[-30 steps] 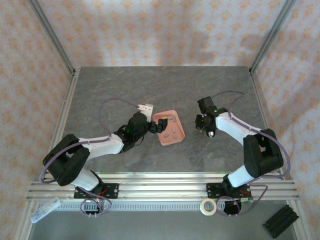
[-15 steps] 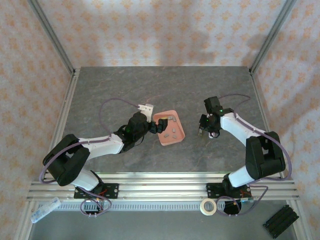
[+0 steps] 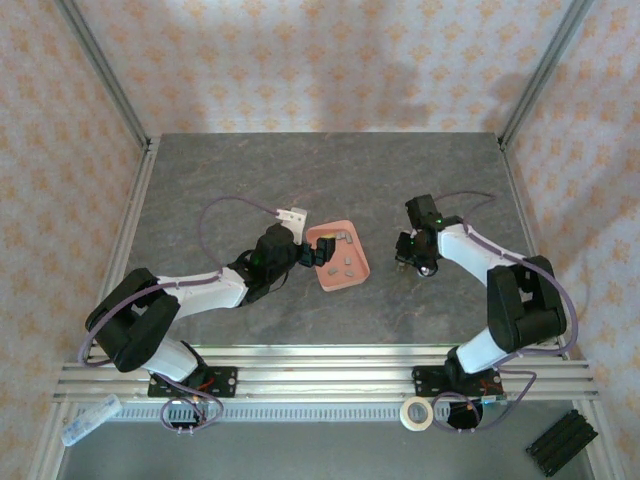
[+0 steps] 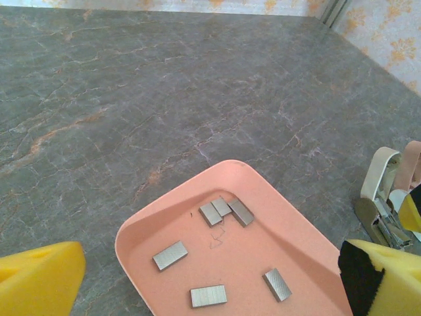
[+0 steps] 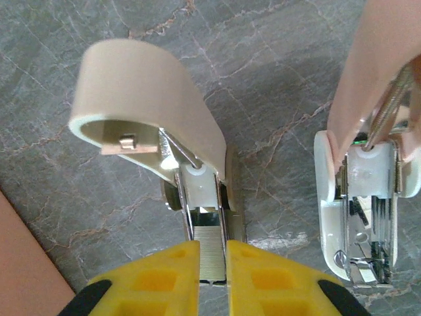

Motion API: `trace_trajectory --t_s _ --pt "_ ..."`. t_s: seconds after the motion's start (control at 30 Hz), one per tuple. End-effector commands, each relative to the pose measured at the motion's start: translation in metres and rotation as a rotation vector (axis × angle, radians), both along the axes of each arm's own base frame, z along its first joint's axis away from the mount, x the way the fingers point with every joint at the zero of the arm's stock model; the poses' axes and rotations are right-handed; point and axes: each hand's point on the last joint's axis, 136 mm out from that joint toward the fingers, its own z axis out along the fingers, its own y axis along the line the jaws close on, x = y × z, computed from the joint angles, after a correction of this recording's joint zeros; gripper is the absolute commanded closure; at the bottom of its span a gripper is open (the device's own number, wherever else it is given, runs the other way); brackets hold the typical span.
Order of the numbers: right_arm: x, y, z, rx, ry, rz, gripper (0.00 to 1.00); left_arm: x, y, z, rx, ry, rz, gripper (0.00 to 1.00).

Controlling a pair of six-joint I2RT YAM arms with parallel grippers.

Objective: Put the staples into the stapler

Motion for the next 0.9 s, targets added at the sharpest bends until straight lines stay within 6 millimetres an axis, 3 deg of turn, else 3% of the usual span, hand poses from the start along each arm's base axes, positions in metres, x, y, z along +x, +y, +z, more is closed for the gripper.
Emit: trace_trajectory --t_s 0.0,0.87 --pt "-0.009 -0.005 -0.010 -0.015 0.051 -0.017 0.84 0.005 -0.002 0.008 0.000 -0.017 0.005 0.01" --pt "0.012 -0.006 -0.016 -0.033 0.028 -0.016 0.86 0.006 -0.001 0.010 0.006 -0.022 0.010 0.01"
